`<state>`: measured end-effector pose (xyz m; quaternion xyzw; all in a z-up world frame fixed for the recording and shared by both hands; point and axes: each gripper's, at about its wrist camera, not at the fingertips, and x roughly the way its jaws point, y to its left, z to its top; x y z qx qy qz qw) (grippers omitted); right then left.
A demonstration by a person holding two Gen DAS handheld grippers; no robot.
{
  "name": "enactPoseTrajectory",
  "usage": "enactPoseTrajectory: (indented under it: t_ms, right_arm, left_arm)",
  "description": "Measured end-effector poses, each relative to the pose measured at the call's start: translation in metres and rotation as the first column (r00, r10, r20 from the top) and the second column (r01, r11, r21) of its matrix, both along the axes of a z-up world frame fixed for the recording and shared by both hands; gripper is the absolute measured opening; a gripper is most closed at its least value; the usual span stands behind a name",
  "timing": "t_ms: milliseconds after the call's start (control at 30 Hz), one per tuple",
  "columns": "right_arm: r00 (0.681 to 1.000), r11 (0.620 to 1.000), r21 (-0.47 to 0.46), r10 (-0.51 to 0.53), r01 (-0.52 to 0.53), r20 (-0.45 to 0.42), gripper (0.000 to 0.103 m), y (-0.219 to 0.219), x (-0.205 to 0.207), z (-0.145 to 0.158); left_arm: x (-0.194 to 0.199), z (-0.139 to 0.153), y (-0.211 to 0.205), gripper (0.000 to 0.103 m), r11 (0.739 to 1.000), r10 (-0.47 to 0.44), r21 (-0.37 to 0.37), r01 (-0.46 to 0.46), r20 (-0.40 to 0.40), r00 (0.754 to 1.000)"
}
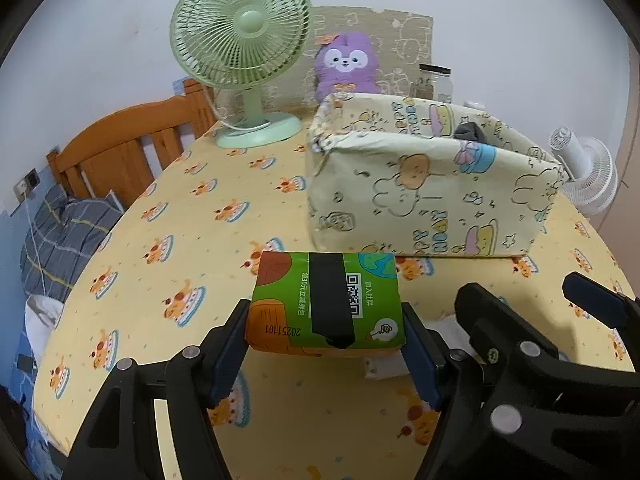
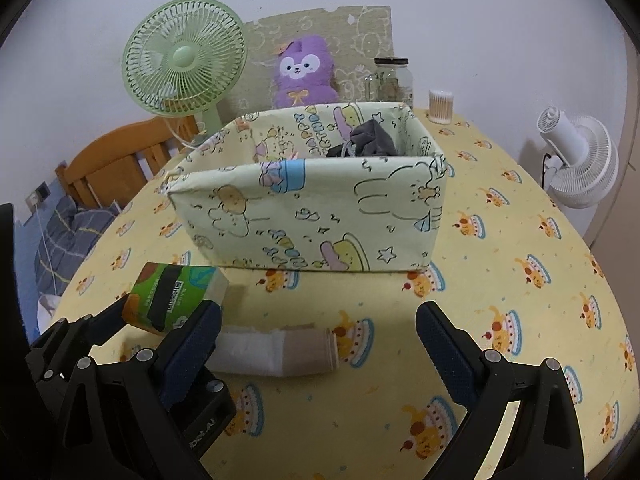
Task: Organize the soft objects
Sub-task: 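Grasp the green tissue pack with the left tool while the right tool approaches the white towel, then lift the green tissue pack with the left tool while the right tool grasps the white towel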
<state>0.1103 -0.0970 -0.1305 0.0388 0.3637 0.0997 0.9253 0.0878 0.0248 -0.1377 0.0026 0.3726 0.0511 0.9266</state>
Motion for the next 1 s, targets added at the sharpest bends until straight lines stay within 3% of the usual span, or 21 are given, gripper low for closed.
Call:
enactPoseTrajectory:
  t_ms: [333,500,800,867,1000]
  right_arm:
    - [0.999,0.999,-0.045,0.021,-0.023,-0.042,0.09,0.014,0.006,-0.013]
    - [0.997,0.998,-0.045,0.034,-0.037,-0.069,0.08,0.02,0.013,-0.02]
    - [0.994,0.998,-0.009,0.062,-0.063,-0.089,0.045,0.027,0.019,-0.025]
    - [0.995,0.998,-0.021,0.055,-0.057,-0.083,0.03,0.027,0.019,-0.025]
    - [0.996,0.999,-0.026,0.042,-0.044,-0.073,0.022,0.024,0.017,-0.022]
  left_arm:
    - [-0.001,-0.013,0.009,0.073,1.0,0.014,0.005,-0.014,-0.025,1.0]
    - [0.004,-0.018,0.01,0.073,1.0,0.014,0.008,-0.014,-0.04,0.999]
    - [0.008,-0.019,0.008,0.072,1.0,0.012,0.022,-0.011,-0.054,0.998]
    - [0.008,-0.019,0.006,0.072,1.0,0.013,0.025,-0.012,-0.054,0.998]
    - [0.007,-0.018,0.003,0.072,1.0,0.005,0.019,-0.004,-0.057,0.998]
